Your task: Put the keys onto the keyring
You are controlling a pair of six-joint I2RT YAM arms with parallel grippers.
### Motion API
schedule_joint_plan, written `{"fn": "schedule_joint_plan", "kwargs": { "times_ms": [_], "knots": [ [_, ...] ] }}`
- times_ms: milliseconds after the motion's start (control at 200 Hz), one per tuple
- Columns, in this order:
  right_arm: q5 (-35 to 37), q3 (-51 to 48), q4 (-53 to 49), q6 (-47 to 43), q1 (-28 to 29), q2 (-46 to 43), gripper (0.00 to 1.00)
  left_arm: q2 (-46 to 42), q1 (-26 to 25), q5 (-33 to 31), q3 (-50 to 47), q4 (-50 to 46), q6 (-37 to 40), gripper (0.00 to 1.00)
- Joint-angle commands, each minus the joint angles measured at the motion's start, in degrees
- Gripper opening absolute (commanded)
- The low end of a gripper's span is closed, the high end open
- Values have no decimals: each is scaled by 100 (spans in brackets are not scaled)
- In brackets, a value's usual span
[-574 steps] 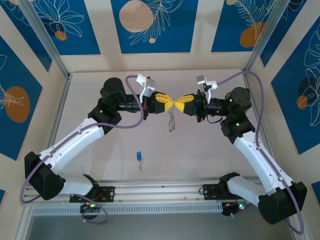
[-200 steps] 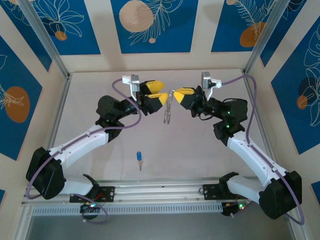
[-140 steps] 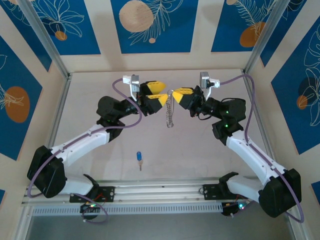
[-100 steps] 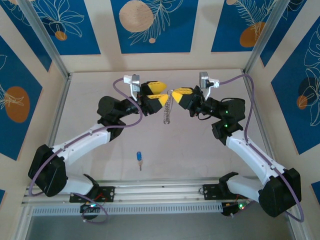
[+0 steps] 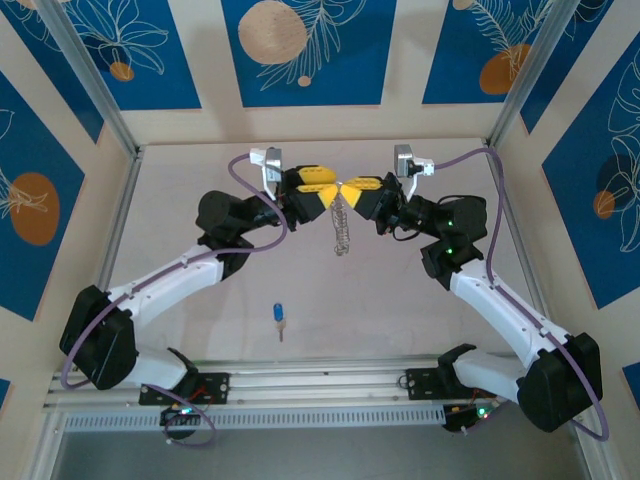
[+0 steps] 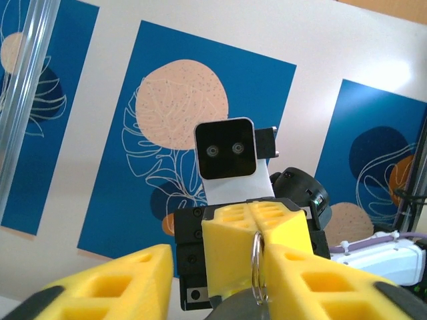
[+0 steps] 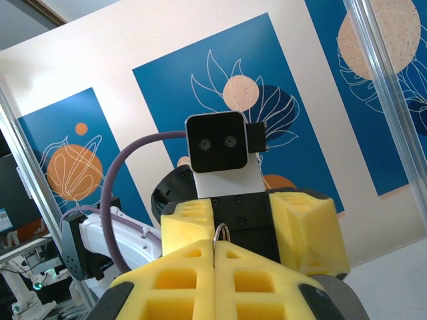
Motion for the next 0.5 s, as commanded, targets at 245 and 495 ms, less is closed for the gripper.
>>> {"fn": "schedule_joint_plan", "kwargs": {
  "times_ms": [245, 495],
  "knots": [
    [187, 197, -8, -177, 43, -75, 0, 9, 35, 175, 214, 219, 49, 29],
    [277, 174, -119, -287, 18, -162, 0, -124, 37, 265, 118, -98, 226, 34]
  ]
}}
